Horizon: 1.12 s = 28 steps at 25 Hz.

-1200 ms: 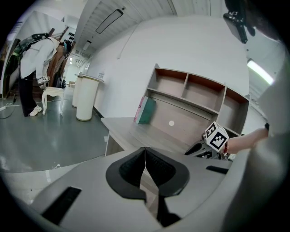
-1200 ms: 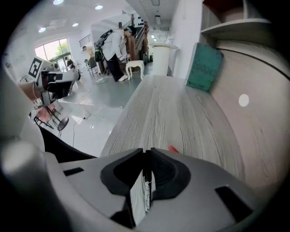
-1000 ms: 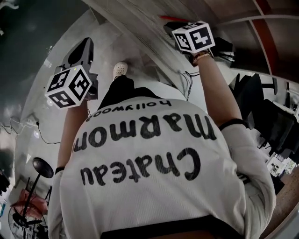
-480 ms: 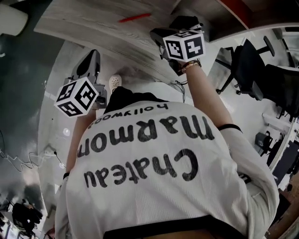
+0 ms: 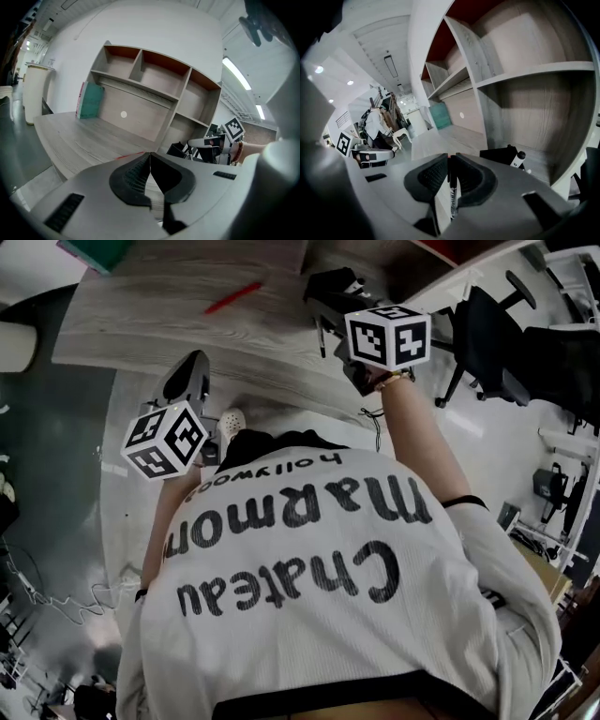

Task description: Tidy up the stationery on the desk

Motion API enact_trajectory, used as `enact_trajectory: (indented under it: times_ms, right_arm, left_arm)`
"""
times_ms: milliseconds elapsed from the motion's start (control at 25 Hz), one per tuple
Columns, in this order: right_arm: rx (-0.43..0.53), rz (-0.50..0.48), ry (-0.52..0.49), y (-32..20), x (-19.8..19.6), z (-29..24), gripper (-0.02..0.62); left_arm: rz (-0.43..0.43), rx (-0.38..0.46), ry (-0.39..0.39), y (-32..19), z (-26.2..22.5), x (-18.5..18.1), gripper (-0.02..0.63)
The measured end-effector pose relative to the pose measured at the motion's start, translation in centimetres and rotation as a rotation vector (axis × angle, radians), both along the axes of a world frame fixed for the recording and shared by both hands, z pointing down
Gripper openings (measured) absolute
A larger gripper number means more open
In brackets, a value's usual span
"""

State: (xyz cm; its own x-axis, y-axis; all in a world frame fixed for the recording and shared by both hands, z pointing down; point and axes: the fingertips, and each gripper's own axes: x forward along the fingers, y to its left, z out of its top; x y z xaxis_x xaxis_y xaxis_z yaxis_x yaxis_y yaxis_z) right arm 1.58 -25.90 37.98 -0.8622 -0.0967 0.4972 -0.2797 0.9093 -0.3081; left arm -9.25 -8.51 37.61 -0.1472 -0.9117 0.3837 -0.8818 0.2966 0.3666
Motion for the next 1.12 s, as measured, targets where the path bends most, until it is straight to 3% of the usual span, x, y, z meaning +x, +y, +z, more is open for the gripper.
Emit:
enact_trajectory:
  times_ms: [400, 760, 1120]
  right_arm:
    - [0.011, 0.180, -0.128, -3.0, 1.1, -5.6, 0.063]
    - [0.088, 0.322, -0.191, -5.5, 2.3, -8.9, 0.063]
    - [0.181, 0.504, -0.246, -7.6, 2.9, -10.3, 0.063]
  left_arm:
    - [0.138, 0.010, -0.005, -4.2, -1.4, -1.4, 0.017]
    - [0.231, 0.046, -0.009, -7.4, -2.6, -2.3, 0.017]
    - [0.304, 0.031, -0.012, -8.7, -2.3, -4.2, 0.017]
